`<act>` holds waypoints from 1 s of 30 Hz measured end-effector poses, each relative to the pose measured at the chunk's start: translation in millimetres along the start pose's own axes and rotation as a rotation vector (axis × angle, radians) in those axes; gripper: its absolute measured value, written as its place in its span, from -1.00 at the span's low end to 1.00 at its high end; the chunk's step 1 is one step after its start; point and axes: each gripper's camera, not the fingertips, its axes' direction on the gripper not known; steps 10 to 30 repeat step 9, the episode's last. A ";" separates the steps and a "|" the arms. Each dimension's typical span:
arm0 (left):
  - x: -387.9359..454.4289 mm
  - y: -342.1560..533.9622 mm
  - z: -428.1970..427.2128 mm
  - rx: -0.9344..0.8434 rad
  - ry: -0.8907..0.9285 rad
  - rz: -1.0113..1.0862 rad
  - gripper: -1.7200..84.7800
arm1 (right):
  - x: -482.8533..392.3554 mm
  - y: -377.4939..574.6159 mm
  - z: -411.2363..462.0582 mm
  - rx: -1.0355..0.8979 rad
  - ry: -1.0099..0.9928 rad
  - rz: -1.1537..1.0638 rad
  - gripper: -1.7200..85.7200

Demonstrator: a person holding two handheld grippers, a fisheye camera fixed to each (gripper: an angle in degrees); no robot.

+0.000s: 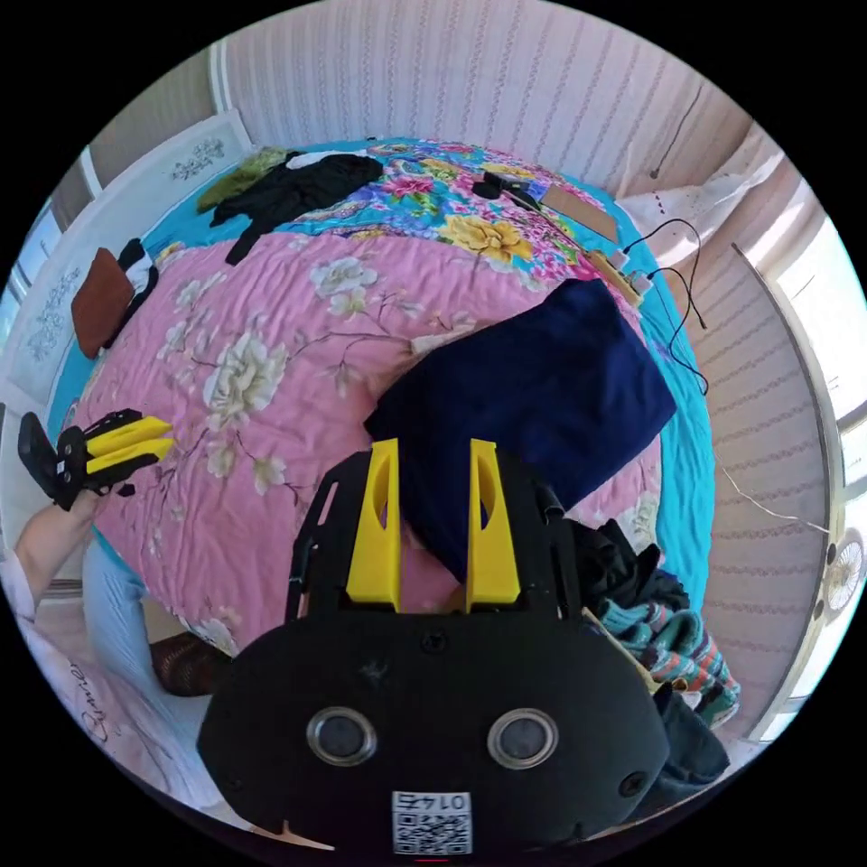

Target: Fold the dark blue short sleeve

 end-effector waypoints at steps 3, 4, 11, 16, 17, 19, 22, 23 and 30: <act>-33.4 70.7 -59.7 0.054 -0.141 -0.037 -0.95 | -52.7 -11.5 14.6 0.013 -0.044 -0.136 -0.70; -41.3 83.8 -72.0 0.057 -0.178 -0.045 -0.95 | -77.6 -22.5 19.2 0.018 -0.073 -0.190 -0.70; -142.6 182.1 -174.9 -0.031 -0.468 -0.309 -0.91 | -208.8 -81.2 38.3 0.076 -0.212 -0.445 -0.68; -142.6 182.1 -174.9 -0.031 -0.468 -0.309 -0.91 | -208.8 -81.2 38.3 0.076 -0.212 -0.445 -0.68; -142.6 182.1 -174.9 -0.031 -0.468 -0.309 -0.91 | -208.8 -81.2 38.3 0.076 -0.212 -0.445 -0.68; -142.6 182.1 -174.9 -0.031 -0.468 -0.309 -0.91 | -208.8 -81.2 38.3 0.076 -0.212 -0.445 -0.68; -142.6 182.1 -174.9 -0.031 -0.468 -0.309 -0.91 | -208.8 -81.2 38.3 0.076 -0.212 -0.445 -0.68; -142.6 182.1 -174.9 -0.031 -0.468 -0.309 -0.91 | -208.8 -81.2 38.3 0.076 -0.212 -0.445 -0.68; -142.6 182.1 -174.9 -0.031 -0.468 -0.309 -0.91 | -208.8 -81.2 38.3 0.076 -0.212 -0.445 -0.68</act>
